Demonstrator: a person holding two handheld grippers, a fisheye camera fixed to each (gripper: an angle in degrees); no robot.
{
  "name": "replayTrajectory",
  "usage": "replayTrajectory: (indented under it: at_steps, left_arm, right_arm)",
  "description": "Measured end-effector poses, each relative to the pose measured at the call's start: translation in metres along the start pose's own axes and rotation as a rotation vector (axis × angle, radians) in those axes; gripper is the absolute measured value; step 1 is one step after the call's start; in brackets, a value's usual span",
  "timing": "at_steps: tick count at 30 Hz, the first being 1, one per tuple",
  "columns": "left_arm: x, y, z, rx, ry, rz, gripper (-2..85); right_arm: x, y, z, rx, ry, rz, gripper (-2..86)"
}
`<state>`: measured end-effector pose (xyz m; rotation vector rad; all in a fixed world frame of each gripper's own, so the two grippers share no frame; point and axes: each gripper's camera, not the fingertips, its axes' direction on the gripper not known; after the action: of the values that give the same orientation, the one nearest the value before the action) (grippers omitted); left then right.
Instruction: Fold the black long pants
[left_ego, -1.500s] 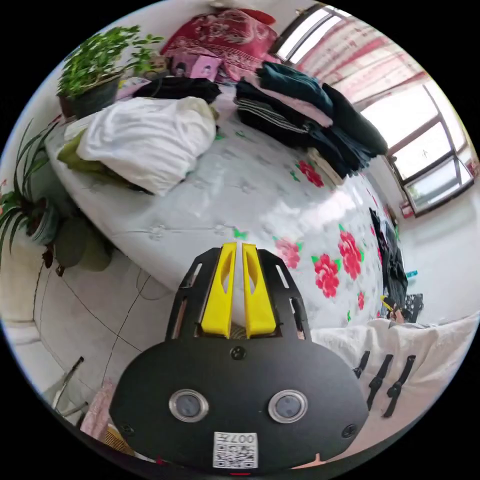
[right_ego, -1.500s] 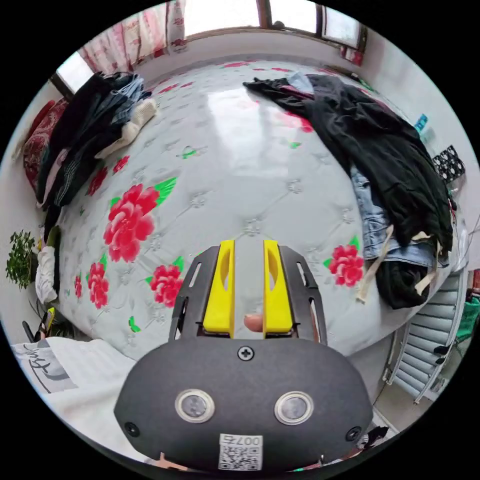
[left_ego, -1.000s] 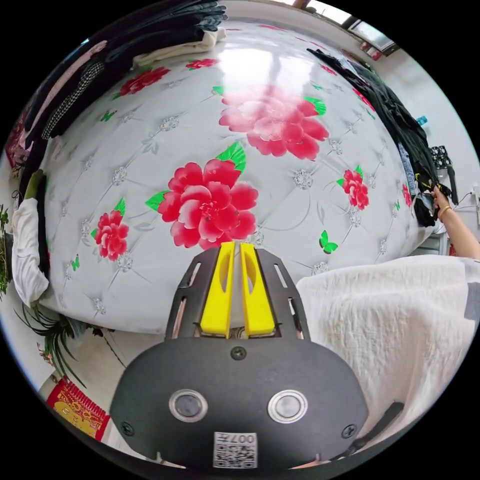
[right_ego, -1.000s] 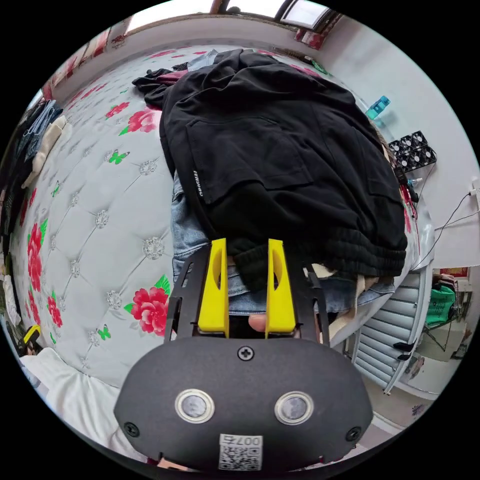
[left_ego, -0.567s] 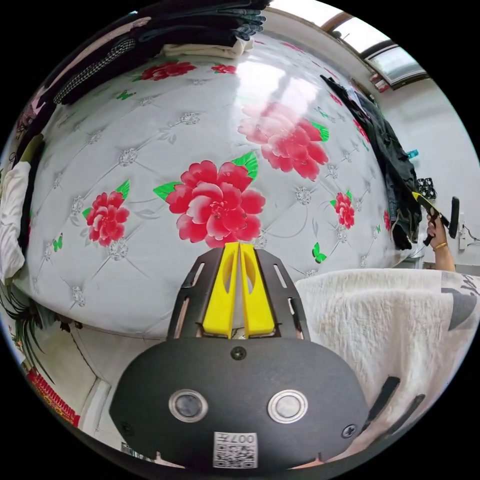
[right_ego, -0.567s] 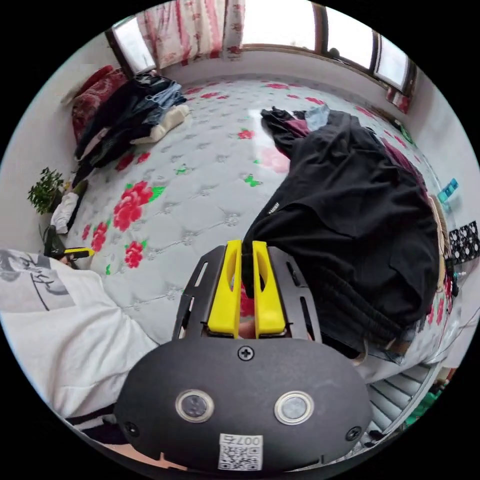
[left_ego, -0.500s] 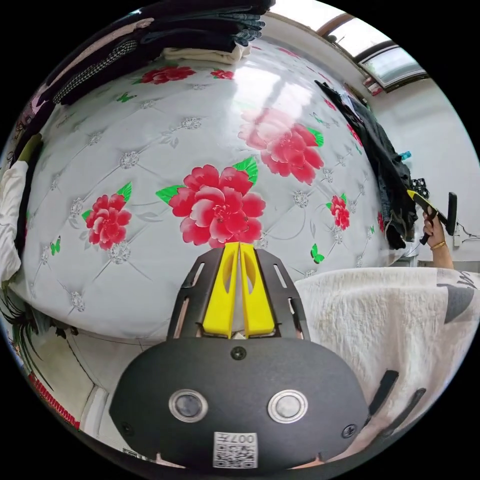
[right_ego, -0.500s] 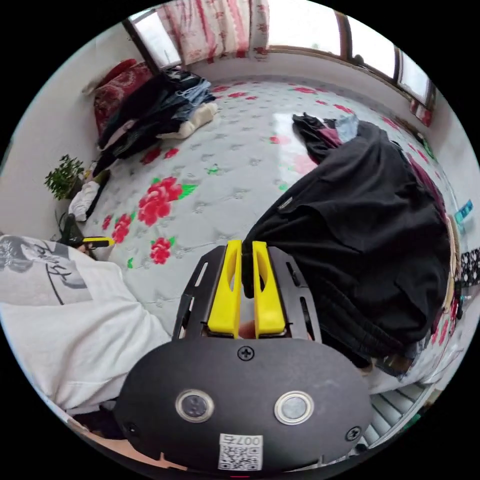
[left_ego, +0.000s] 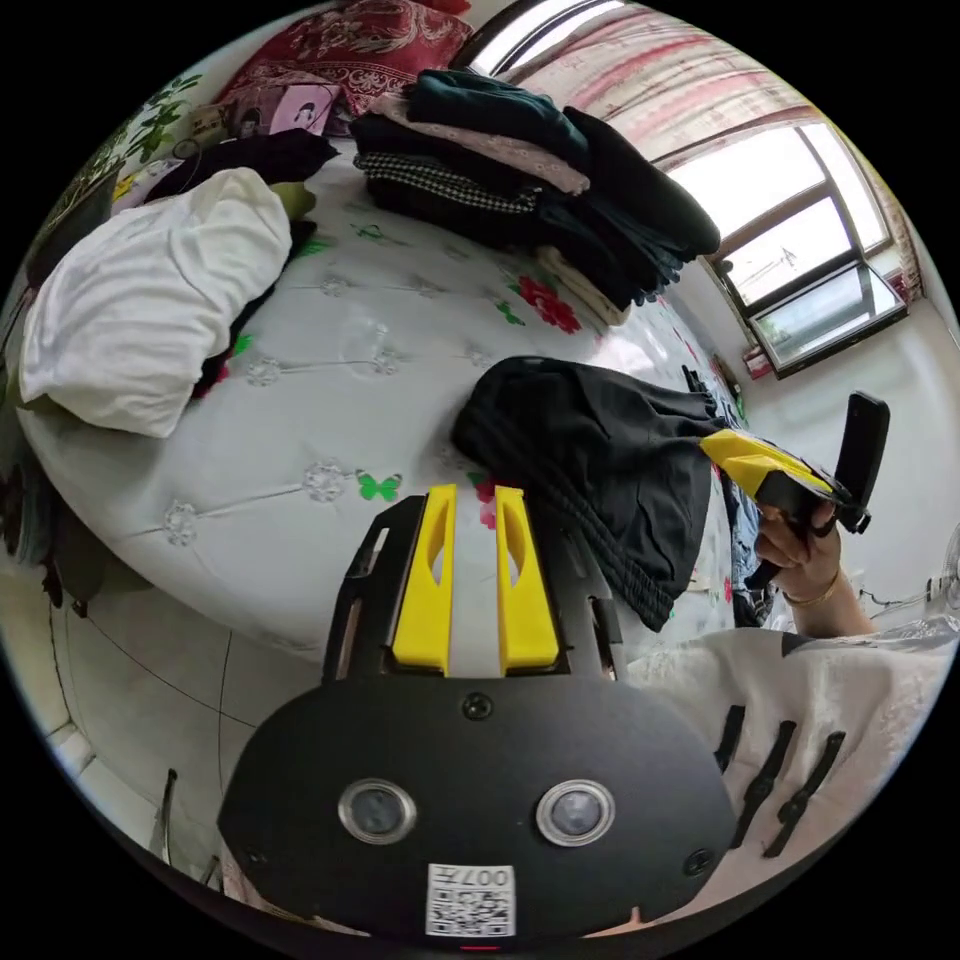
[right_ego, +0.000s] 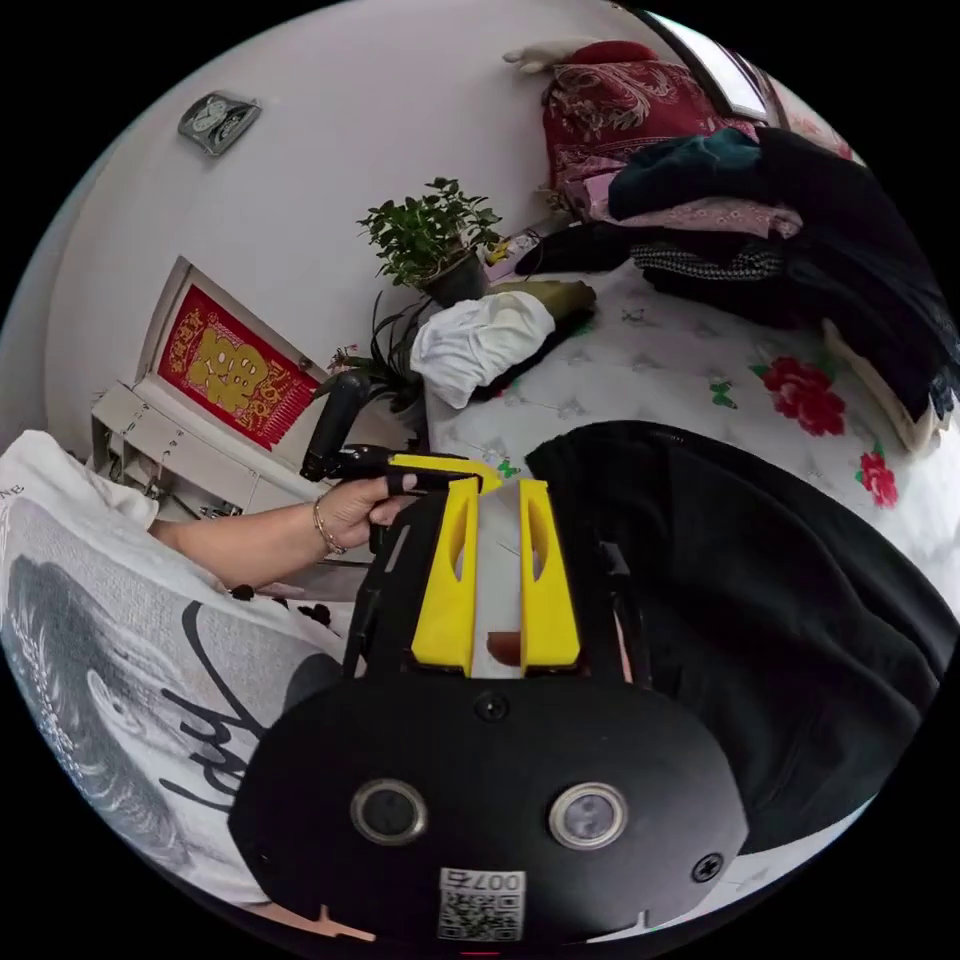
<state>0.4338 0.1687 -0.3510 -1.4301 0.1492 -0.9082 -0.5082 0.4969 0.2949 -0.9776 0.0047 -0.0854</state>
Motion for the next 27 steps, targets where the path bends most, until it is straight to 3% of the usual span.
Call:
replayTrajectory:
  at_steps: [4, 12, 18, 23, 25, 27]
  left_arm:
    - [-0.040, -0.010, -0.016, -0.026, -0.016, 0.050, 7.2]
    - [0.027, -0.032, 0.081, -0.290, 0.123, 0.323, 11.7]
    - [0.098, -0.030, 0.124, -0.342, -0.176, 0.654, 6.0]
    - [0.064, -0.066, 0.112, -0.348, -0.236, 0.691, 2.8]
    - [0.037, -0.091, 0.090, -0.288, -0.380, 0.685, 2.8]
    - [0.000, -0.119, 0.061, -0.226, -0.490, 0.628, 3.4]
  right_arm:
    - [0.016, 0.021, -0.013, 0.035, 0.182, 0.096, 5.8]
    - [0.110, 0.199, -0.109, 0.149, 0.668, 0.910, 8.2]
    - [0.149, 0.222, -0.101, 0.059, 0.659, 1.125, 6.7]
    - [0.118, 0.167, -0.078, 0.000, 0.654, 0.922, 1.9]
    - [0.092, 0.136, -0.062, -0.022, 0.549, 0.759, 1.4]
    - [0.037, 0.084, -0.035, -0.040, 0.294, 0.479, 1.5]
